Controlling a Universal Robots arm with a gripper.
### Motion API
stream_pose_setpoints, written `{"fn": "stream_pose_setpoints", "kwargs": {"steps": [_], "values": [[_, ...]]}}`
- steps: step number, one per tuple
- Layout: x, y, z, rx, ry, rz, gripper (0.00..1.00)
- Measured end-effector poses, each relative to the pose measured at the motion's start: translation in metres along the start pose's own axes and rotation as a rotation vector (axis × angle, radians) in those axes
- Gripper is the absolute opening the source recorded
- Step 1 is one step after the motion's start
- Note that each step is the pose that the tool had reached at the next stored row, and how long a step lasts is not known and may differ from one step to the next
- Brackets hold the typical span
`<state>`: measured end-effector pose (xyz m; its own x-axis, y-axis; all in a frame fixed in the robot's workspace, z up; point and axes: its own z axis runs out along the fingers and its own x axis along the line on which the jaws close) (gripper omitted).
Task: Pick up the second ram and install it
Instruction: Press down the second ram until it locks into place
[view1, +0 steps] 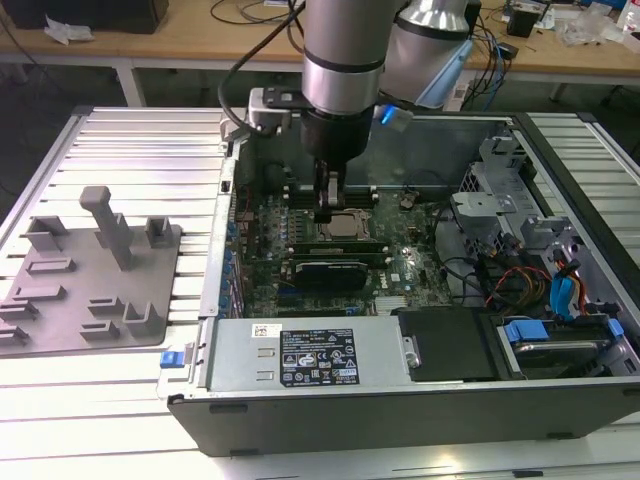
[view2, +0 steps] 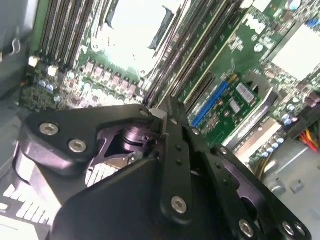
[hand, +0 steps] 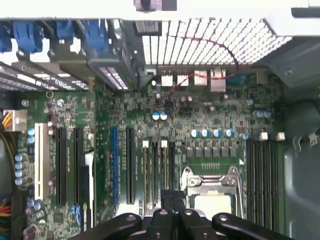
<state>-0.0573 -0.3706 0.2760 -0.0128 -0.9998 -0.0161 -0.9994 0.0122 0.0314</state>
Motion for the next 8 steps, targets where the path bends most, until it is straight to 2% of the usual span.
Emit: {"fn": "stream_pose_setpoints", "kwargs": {"steps": [3, 5, 8], "values": [[-0.0003, -0.0296, -0.0009, -0.0001, -0.0001, 0.0, 0.08], [-0.0004, -0.0351, -0.001, 0.0001, -0.0001, 0.0, 0.08], [-0.0004, -0.0353, -0.0011, 0.0, -0.0001, 0.0, 0.08]]}}
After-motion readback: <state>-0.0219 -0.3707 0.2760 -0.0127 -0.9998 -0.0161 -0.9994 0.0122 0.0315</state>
